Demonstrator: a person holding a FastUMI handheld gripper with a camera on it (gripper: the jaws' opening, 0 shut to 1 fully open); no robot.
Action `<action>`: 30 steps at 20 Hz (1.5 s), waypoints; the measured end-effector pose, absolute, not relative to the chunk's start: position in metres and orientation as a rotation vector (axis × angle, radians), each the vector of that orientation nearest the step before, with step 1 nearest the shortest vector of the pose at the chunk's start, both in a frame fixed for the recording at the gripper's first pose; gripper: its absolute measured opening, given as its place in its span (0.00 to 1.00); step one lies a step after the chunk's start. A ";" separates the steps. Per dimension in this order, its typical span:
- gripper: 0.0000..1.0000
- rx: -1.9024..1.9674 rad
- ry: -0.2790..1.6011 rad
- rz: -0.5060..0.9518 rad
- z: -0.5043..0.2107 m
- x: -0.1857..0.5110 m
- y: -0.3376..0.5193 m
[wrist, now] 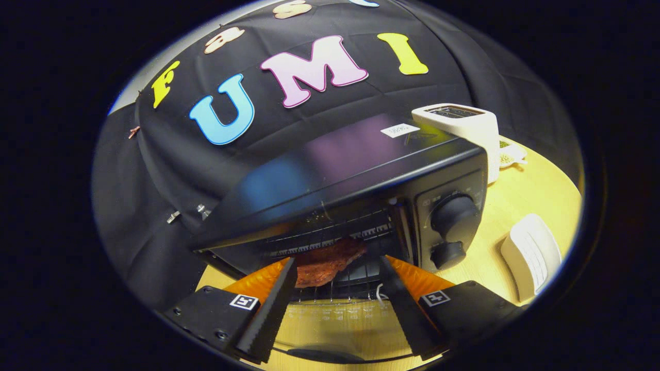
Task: Open the toaster oven, put the food inside, and close the toaster oven door.
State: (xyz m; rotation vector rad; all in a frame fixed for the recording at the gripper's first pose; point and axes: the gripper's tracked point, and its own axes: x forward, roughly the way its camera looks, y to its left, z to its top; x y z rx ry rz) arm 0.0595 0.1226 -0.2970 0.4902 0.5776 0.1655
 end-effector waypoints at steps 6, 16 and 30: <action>0.98 0.499 0.606 0.170 -0.268 0.019 0.116; 0.98 0.341 0.667 0.292 -0.228 -0.073 0.157; 0.99 0.137 1.030 0.200 -0.371 -0.125 0.181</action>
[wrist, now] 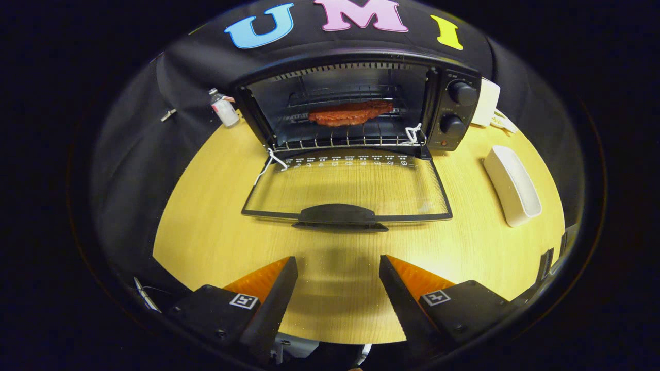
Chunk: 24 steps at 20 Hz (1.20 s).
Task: Open the toaster oven, put the food inside, and close the toaster oven door.
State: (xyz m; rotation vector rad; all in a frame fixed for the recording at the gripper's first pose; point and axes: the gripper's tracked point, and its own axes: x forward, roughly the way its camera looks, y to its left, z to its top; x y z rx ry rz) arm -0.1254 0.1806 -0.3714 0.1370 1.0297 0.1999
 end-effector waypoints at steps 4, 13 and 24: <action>0.99 0.101 1.048 0.158 -0.397 -0.111 0.189; 0.98 0.142 0.952 0.130 -0.376 -0.098 0.188; 0.99 0.120 0.638 0.128 -0.255 -0.048 0.172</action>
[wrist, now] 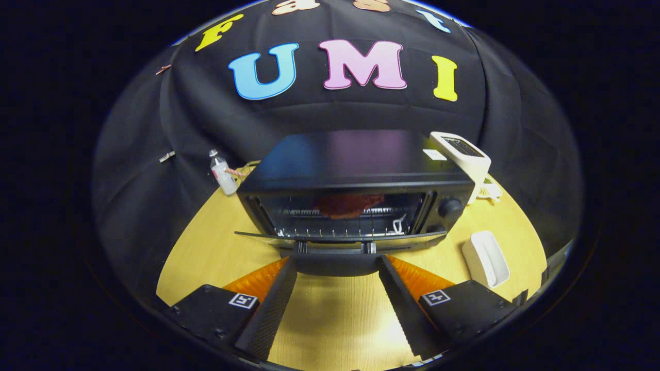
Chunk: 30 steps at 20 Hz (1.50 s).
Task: Open the toaster oven, put the food inside, and close the toaster oven door.
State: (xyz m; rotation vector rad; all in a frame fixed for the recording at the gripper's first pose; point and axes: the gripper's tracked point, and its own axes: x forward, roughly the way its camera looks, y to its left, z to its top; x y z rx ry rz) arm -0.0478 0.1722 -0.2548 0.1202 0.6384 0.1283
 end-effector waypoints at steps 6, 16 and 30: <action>0.99 0.124 0.545 0.103 -0.219 -0.006 0.165; 0.99 0.122 0.414 0.112 -0.167 -0.030 0.149; 0.98 0.099 0.204 0.084 -0.034 -0.049 0.065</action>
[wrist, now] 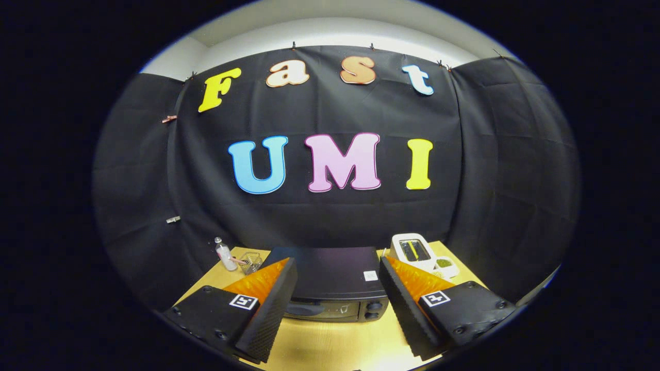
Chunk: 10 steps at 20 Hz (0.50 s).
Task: Open the toaster oven, put the food inside, and close the toaster oven door.
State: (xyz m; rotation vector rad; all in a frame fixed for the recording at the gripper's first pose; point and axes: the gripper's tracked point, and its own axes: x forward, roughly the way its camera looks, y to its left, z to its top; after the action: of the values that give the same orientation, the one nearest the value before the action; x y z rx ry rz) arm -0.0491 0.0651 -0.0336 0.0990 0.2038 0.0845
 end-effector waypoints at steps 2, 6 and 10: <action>0.98 0.097 0.163 0.086 -0.012 -0.054 0.060; 0.98 0.094 0.112 0.091 0.018 -0.060 0.048; 0.98 0.074 0.062 0.068 0.038 -0.064 0.031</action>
State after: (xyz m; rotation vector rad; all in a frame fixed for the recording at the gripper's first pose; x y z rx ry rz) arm -0.0639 0.0307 0.0383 0.0740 0.0615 0.0681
